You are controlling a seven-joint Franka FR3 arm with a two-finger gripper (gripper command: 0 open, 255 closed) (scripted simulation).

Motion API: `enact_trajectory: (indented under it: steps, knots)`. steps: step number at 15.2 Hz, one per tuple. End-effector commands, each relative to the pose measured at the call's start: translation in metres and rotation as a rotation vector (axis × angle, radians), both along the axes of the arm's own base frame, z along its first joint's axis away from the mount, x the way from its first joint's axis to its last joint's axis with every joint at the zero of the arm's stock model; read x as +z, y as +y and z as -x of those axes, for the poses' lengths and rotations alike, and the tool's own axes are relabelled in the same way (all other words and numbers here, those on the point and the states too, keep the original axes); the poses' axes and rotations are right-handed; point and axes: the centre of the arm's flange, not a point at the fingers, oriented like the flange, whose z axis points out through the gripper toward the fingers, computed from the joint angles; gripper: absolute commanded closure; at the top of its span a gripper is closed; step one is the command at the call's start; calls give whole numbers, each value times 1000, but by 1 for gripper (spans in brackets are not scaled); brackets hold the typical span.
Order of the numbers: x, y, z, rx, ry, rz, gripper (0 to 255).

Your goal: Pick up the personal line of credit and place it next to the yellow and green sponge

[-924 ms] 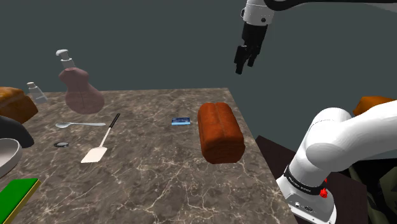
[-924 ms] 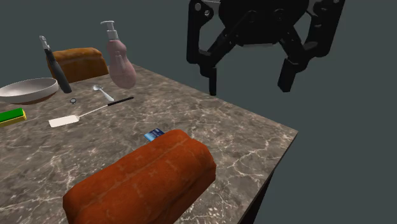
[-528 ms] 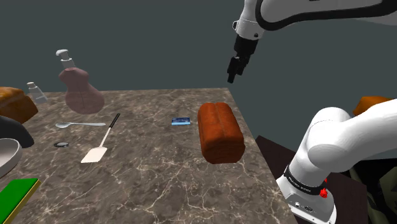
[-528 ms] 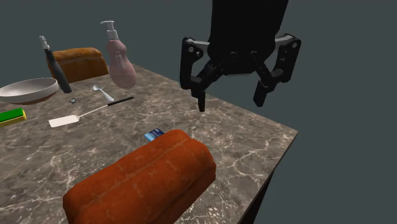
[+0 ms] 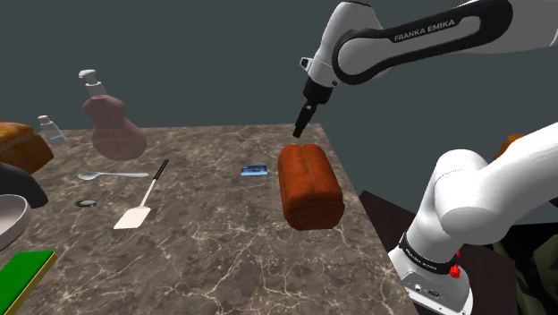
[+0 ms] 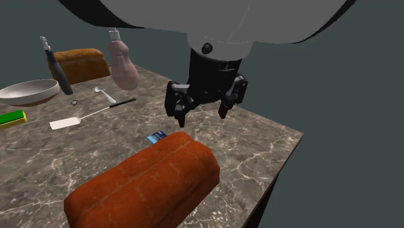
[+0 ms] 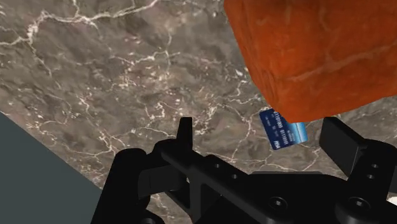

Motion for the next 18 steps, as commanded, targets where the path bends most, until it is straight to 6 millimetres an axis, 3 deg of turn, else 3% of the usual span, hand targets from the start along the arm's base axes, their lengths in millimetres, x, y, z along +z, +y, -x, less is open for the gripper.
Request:
enact_trajectory:
  steps: [1, 13, 18]
  knots:
    - [-16, 11, -11, 65, -41, -18, 0]
    - [-105, 86, -75, 431, -247, -124, 0]
    - [-127, 97, -86, 431, -247, -124, 0]
